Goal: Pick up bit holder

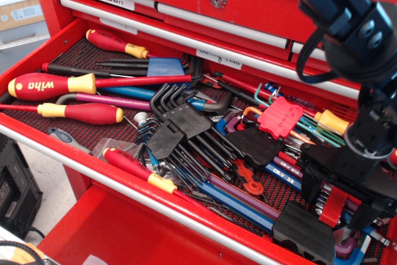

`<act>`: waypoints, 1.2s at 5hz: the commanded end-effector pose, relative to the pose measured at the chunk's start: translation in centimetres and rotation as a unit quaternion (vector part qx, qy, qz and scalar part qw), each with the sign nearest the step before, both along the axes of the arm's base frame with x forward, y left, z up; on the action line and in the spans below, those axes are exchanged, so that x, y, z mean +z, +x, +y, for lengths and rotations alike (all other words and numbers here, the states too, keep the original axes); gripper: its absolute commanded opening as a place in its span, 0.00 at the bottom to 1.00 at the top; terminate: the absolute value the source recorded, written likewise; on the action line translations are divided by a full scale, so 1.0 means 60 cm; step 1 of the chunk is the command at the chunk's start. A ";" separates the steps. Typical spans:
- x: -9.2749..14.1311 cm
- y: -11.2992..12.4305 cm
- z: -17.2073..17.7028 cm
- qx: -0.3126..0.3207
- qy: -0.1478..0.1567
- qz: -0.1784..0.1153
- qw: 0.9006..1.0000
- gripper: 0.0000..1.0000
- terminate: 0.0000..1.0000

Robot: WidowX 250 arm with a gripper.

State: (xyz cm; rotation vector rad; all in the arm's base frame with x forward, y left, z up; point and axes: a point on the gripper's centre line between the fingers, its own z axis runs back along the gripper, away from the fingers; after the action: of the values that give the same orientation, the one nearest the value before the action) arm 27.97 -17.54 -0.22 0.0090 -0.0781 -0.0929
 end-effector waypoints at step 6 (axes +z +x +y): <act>0.239 0.013 0.072 -0.029 0.093 0.008 0.995 0.00 0.00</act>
State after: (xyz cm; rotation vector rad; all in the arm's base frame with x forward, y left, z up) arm 28.34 -12.65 11.91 0.2384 0.0461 -0.1833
